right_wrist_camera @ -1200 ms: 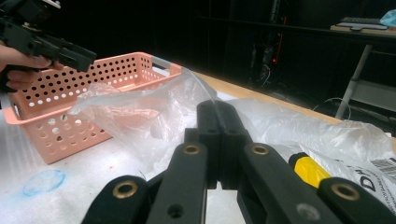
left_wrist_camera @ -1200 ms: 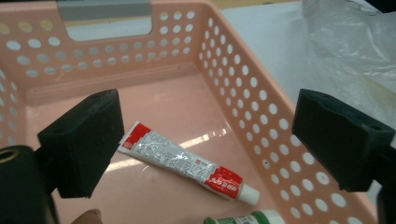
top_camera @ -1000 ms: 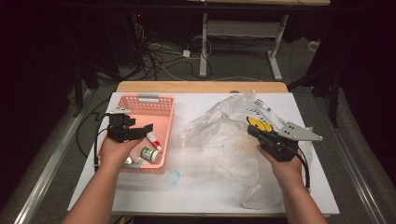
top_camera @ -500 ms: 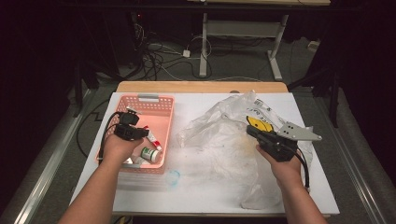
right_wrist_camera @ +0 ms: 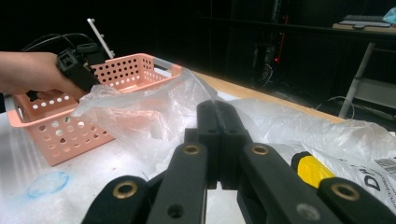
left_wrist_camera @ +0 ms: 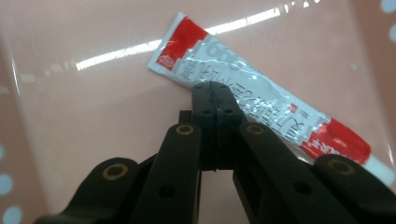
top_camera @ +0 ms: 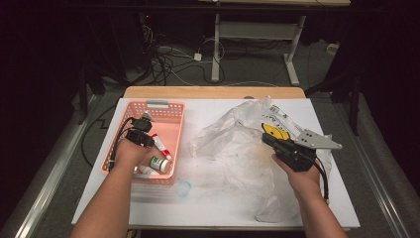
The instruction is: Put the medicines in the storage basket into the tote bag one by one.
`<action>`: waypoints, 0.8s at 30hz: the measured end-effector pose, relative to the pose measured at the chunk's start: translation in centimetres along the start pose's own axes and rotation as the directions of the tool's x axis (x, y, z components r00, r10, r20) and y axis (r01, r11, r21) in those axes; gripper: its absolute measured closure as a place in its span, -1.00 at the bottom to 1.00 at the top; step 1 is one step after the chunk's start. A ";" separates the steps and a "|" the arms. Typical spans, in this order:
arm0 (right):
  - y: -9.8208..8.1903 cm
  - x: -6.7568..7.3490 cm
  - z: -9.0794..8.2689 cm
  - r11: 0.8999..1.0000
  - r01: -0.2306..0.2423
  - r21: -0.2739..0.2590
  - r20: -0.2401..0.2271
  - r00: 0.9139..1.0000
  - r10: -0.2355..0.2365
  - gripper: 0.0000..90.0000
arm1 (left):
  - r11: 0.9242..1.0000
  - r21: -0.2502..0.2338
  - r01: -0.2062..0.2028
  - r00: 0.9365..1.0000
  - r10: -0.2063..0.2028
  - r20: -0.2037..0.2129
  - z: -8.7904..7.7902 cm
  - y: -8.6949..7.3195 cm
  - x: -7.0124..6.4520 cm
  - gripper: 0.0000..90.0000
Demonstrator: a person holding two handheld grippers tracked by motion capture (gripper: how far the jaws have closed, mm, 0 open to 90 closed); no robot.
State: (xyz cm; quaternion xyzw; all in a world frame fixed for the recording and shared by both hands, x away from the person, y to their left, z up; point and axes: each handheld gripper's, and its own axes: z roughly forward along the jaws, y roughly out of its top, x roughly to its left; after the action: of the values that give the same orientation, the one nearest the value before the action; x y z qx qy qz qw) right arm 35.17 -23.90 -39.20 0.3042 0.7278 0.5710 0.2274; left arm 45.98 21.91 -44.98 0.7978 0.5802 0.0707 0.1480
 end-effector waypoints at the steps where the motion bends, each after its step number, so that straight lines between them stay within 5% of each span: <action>1: 0.0 0.0 0.1 1.000 0.002 0.001 0.001 1.000 -0.002 1.00 | 1.000 0.000 0.000 1.000 0.000 -0.004 0.2 0.2 0.0 0.95; 7: 0.0 0.1 0.2 1.000 0.005 0.000 -0.008 1.000 -0.005 1.00 | 1.000 -0.028 0.007 1.000 -0.006 0.016 0.9 1.3 -0.2 0.95; 24: -0.3 0.0 0.3 1.000 -0.006 0.009 -0.007 1.000 0.006 1.00 | 0.996 -0.056 -0.074 0.996 0.077 0.049 2.3 4.5 -2.9 0.95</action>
State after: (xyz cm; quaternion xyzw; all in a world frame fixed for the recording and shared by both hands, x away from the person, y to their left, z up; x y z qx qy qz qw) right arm 35.38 -23.75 -39.57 0.3053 0.7302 0.5695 0.2218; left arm 49.78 17.51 -45.52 0.8164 0.5435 0.0716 0.1815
